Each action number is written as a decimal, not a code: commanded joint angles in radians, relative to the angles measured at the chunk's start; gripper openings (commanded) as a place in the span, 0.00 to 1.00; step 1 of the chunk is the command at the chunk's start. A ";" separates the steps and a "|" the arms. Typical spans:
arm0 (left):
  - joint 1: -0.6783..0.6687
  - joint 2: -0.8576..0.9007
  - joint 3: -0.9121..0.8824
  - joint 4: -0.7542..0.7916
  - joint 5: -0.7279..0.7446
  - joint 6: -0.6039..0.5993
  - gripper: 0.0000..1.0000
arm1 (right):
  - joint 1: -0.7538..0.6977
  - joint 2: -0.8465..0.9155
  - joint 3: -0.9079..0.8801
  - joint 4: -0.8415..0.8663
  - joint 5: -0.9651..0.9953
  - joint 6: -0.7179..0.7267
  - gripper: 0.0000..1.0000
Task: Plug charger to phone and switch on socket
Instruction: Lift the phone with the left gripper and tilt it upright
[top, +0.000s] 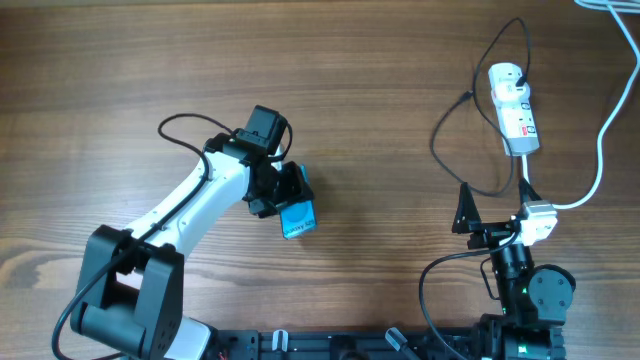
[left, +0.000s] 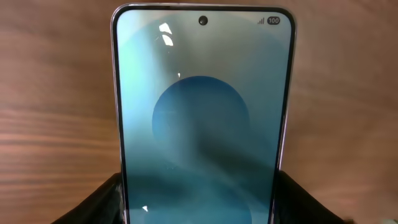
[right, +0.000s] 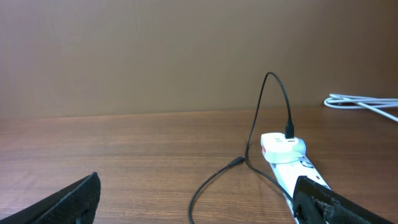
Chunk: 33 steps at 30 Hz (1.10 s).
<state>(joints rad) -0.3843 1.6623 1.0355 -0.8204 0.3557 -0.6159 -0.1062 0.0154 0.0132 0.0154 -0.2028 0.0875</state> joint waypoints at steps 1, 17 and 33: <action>0.001 -0.031 0.021 -0.028 0.172 -0.029 0.36 | 0.002 -0.012 -0.008 0.002 -0.016 -0.009 1.00; 0.001 -0.032 0.042 -0.005 0.331 -0.064 0.40 | 0.002 -0.012 -0.008 0.002 -0.016 -0.008 1.00; 0.001 -0.032 0.072 0.040 0.332 -0.116 0.40 | 0.002 0.002 -0.008 0.002 -0.016 -0.008 1.00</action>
<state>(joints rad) -0.3843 1.6623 1.0760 -0.7929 0.6533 -0.7017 -0.1062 0.0158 0.0132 0.0154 -0.2028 0.0875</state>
